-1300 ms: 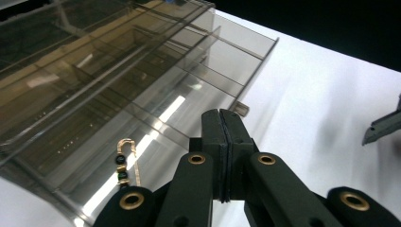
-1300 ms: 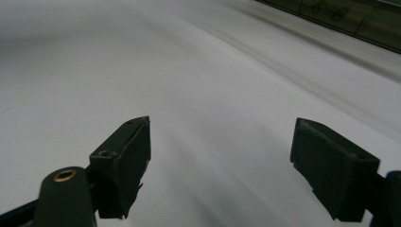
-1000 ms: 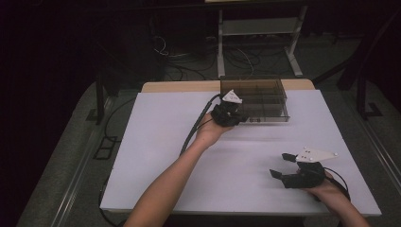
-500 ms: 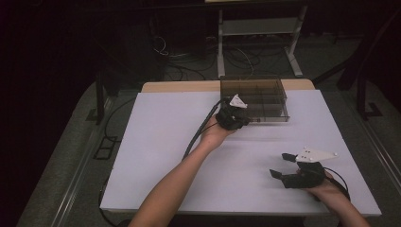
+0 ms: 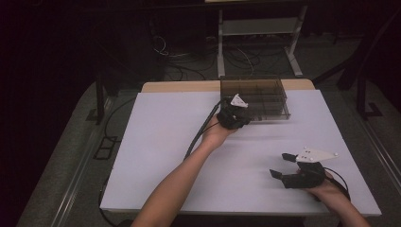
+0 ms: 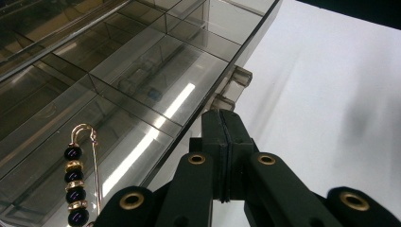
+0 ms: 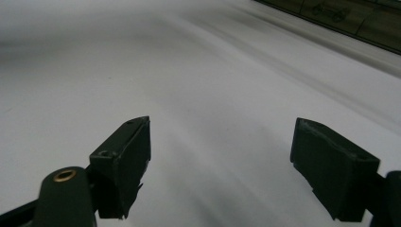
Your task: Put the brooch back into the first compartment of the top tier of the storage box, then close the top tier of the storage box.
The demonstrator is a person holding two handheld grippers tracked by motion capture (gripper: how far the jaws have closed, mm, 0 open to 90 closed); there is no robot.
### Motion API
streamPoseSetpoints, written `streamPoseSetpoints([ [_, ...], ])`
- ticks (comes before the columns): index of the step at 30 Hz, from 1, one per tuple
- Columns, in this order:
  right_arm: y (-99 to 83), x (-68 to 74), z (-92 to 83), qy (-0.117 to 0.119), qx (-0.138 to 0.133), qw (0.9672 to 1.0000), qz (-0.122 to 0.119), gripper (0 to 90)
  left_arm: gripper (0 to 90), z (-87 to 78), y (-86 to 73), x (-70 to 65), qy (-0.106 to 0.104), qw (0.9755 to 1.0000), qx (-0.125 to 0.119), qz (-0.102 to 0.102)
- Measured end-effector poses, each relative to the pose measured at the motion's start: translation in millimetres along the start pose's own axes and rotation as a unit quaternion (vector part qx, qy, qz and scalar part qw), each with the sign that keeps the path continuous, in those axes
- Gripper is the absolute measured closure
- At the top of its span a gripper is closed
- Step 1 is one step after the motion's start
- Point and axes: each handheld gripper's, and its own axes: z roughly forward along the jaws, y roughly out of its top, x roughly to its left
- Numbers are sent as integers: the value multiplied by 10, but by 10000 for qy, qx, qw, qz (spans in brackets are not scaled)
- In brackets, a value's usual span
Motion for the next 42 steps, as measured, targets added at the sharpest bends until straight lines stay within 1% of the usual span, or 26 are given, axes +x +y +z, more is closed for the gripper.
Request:
streamPoseSetpoints([
  [10, 3, -3, 8, 10, 4, 10000, 1, 204, 891, 28, 43, 60, 57, 9999, -59, -88],
  [23, -2, -5, 4, 18, -10, 10000, 2, 204, 891, 45, 115, 138, 171, 9998, 12, -46],
  [40, -2, -4, 4, 30, -10, 10000, 4, 204, 891, 112, 169, 259, 314, 9994, 43, -121],
  [42, -2, -5, 3, 31, -12, 10000, 9, 204, 891, 118, 178, 269, 325, 9994, 53, -94],
])
